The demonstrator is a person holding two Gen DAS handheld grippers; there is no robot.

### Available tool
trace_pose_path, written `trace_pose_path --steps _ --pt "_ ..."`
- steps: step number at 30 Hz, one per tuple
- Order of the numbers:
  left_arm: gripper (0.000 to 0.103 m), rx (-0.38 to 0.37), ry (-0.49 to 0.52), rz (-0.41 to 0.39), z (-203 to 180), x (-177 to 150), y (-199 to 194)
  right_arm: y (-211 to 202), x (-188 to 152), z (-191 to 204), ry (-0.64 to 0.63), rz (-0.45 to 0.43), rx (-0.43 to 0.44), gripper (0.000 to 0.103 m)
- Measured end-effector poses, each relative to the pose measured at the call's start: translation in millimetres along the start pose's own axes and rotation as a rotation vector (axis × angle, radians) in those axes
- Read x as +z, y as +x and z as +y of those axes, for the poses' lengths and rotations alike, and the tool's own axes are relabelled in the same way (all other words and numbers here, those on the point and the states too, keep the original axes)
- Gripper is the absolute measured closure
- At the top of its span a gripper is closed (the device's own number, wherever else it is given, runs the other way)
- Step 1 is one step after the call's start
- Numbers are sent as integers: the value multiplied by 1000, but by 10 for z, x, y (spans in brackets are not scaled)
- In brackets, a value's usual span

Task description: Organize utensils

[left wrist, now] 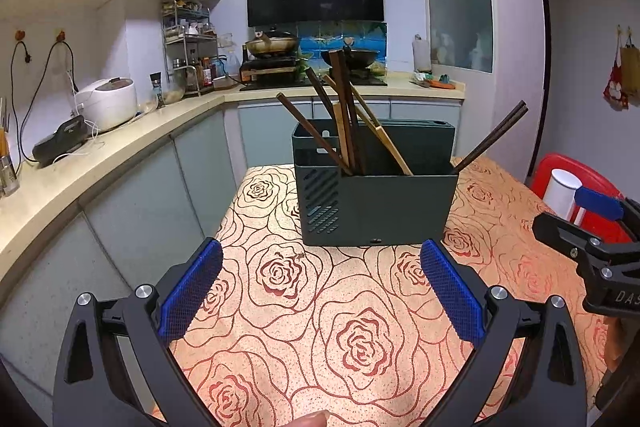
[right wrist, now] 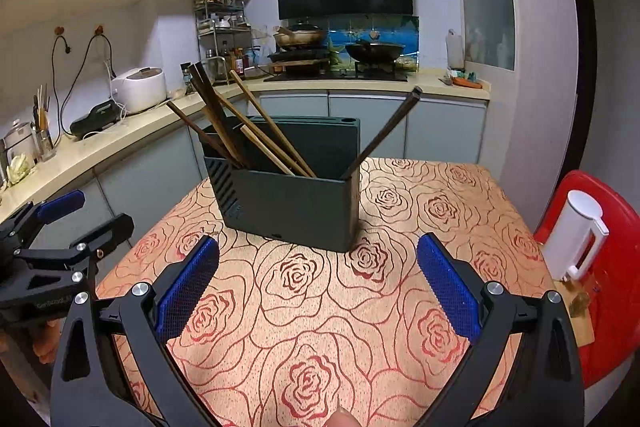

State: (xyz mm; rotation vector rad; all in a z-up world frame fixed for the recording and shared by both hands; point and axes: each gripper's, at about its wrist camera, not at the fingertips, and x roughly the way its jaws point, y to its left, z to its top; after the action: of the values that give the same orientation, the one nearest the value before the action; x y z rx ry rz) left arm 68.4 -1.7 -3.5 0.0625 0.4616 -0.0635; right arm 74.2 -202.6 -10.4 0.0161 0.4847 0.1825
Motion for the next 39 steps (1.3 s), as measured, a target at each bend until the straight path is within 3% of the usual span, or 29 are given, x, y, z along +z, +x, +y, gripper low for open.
trace_pose_path --steps 39 --pt "7 -7 -18 7 17 -22 -66 -68 -44 21 16 -7 -1 7"
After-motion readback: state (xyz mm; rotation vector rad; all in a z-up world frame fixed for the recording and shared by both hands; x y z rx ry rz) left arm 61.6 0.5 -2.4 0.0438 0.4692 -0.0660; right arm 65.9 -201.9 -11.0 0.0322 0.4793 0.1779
